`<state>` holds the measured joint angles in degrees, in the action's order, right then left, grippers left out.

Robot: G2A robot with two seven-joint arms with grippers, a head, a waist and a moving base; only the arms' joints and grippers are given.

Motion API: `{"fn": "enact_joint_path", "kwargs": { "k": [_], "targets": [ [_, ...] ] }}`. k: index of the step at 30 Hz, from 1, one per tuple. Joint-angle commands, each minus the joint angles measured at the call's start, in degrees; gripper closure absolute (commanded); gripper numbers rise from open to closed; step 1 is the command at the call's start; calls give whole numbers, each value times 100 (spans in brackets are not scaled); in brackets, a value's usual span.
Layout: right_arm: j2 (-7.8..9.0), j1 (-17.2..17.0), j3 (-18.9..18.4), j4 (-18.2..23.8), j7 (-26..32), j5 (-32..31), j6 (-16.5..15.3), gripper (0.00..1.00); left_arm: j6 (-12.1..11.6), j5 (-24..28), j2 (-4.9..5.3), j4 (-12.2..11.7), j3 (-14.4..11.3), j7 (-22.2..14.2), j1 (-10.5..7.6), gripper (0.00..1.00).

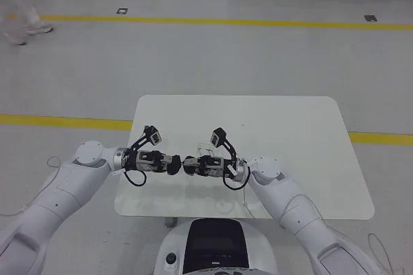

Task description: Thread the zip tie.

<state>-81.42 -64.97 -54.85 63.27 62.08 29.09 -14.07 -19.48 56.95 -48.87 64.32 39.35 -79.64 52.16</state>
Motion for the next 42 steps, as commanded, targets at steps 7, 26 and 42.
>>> {"fn": "enact_joint_path", "kwargs": {
  "k": [7,26,42],
  "targets": [
    [4,33,58,-28,-1,22,-6,100,0,12,-14,-36,-65,0,-40,87],
    [20,60,127,-64,-13,135,-49,100,0,73,-53,-147,-262,0,-127,100],
    [75,-132,-62,-21,-275,393,-280,0,0,161,32,-78,-100,0,-43,100]
  ]
}}
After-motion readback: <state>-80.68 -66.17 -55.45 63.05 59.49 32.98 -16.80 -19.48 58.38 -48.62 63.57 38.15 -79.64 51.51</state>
